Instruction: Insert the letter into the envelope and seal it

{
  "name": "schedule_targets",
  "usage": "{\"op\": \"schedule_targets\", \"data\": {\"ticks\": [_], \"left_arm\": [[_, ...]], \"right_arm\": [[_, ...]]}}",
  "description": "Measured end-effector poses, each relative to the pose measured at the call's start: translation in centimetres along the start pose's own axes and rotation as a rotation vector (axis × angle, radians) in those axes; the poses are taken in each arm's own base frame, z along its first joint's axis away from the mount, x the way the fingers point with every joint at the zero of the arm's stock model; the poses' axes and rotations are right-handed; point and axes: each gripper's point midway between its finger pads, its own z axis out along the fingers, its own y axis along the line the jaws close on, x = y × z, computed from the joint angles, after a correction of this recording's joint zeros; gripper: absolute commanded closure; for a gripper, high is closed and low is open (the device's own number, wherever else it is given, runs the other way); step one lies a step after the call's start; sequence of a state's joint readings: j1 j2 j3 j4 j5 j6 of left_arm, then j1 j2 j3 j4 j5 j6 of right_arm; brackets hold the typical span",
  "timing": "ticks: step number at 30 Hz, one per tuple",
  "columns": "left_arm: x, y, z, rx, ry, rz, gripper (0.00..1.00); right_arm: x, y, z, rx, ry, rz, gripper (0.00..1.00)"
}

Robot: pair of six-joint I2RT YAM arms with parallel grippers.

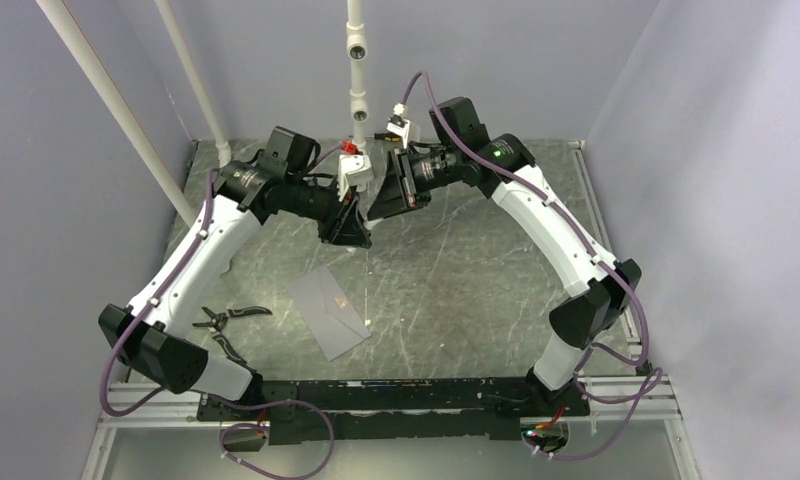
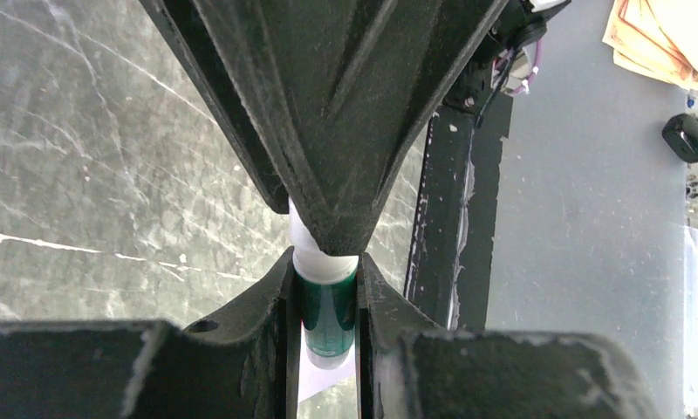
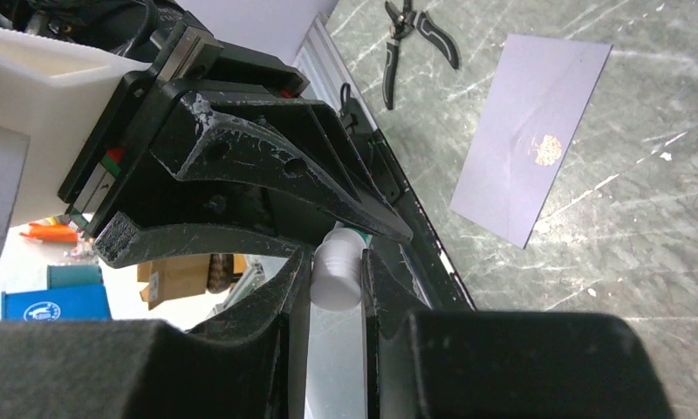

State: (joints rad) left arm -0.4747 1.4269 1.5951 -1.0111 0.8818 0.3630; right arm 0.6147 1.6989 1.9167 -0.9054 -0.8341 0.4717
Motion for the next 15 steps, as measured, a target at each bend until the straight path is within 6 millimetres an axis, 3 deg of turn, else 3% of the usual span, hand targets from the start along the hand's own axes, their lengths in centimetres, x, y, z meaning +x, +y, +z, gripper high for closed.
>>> {"op": "schedule_targets", "data": {"ticks": [15], "left_arm": [[3.3,-0.1,0.6,0.021,0.16,-0.018,0.97]], "right_arm": [[3.0,-1.9,2.6,0.079,0.103,0.03,1.0]]}}
